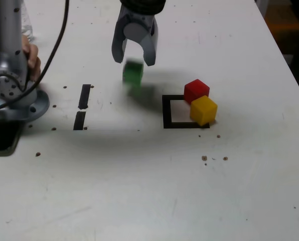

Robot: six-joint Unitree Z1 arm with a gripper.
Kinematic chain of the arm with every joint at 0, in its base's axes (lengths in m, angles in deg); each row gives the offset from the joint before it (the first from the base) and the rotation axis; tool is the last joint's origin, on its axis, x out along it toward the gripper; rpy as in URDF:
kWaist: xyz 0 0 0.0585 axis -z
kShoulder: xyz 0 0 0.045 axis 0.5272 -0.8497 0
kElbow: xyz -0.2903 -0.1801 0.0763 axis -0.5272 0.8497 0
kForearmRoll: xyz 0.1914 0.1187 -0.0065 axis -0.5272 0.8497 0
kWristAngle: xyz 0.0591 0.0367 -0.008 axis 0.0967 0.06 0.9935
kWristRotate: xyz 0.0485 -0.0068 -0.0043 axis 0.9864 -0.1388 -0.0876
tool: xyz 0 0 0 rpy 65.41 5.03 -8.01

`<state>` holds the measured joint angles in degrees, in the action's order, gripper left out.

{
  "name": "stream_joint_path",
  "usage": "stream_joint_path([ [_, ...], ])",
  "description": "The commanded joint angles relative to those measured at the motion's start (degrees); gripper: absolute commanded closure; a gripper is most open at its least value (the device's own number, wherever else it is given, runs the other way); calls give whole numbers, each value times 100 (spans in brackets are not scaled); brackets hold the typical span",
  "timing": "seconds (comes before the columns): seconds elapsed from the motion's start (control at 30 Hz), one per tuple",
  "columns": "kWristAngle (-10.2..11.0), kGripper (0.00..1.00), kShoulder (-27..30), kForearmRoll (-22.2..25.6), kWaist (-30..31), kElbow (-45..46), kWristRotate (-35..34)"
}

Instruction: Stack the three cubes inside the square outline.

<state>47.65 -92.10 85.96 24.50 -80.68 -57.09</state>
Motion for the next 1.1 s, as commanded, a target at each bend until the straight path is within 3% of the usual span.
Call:
stream_joint_path([
  [0.0, -26, 32, -16, 7, -6, -17, 21],
  [0.3, -60, 22, 11, 30, -2, -120, 72],
  [0.77, -20, 20, -80, 64, 483, -1058, 451],
  [1.07, -373, 19, -398, 22, 525, -1175, 165],
])
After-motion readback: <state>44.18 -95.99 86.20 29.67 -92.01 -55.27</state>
